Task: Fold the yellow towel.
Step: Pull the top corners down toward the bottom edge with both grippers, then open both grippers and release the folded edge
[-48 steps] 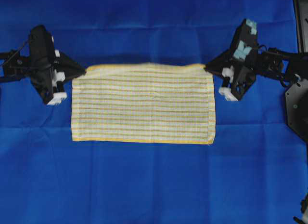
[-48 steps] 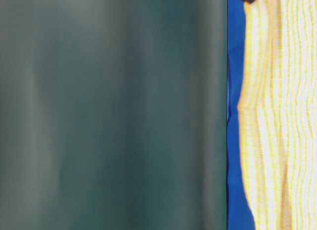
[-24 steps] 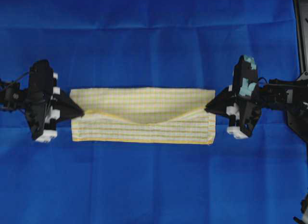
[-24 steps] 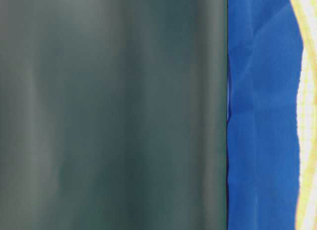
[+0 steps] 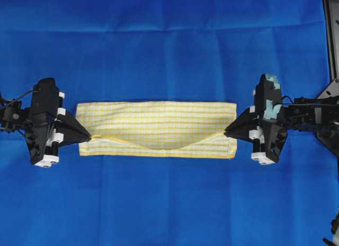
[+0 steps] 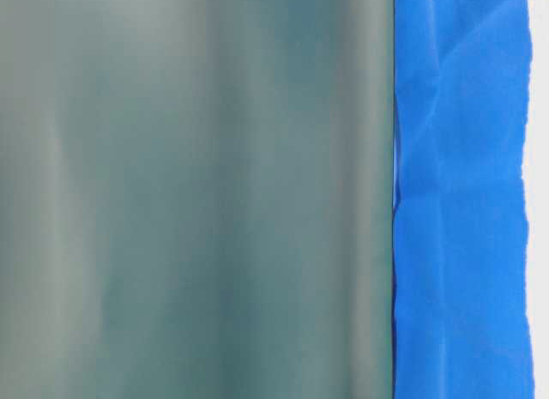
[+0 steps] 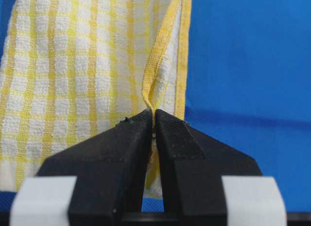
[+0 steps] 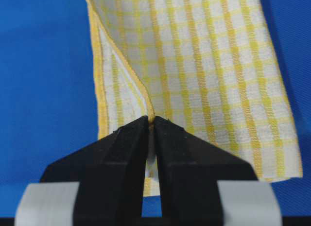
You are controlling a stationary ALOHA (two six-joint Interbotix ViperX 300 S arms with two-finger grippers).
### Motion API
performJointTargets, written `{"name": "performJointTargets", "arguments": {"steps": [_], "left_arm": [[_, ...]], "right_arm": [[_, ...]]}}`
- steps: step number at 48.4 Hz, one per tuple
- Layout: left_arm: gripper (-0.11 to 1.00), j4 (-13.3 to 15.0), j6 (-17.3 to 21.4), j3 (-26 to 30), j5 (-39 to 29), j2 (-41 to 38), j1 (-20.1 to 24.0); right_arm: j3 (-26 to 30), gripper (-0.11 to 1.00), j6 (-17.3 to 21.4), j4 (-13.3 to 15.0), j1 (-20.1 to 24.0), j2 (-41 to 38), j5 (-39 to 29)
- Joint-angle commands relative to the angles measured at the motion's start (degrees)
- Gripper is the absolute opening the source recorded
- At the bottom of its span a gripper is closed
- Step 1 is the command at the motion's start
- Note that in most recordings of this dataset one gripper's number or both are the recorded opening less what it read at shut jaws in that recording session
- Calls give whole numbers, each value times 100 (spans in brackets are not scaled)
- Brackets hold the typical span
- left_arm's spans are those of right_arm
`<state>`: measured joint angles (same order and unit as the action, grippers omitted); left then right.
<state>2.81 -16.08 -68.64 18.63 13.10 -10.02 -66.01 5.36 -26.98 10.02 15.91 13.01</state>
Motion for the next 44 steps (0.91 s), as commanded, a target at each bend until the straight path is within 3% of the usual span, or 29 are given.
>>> {"name": "performJointTargets", "arguments": {"steps": [1, 29, 32, 40, 44], "left_arm": [[3, 9, -9, 88, 18, 26, -62], [4, 9, 9, 308, -439, -158, -70], [12, 9, 0, 308, -501, -158, -26], [61, 9, 97, 316, -765, 9, 26], [79, -9, 149, 325, -993, 229, 132]], "right_arm": [[114, 4, -9, -26, 88, -18, 35], [211, 6, -9, -35, 343, -167, -255], [237, 19, -9, -35, 343, -193, -255], [237, 69, -70, -18, 343, -141, -255], [211, 84, -114, 0, 308, -62, -237]]}}
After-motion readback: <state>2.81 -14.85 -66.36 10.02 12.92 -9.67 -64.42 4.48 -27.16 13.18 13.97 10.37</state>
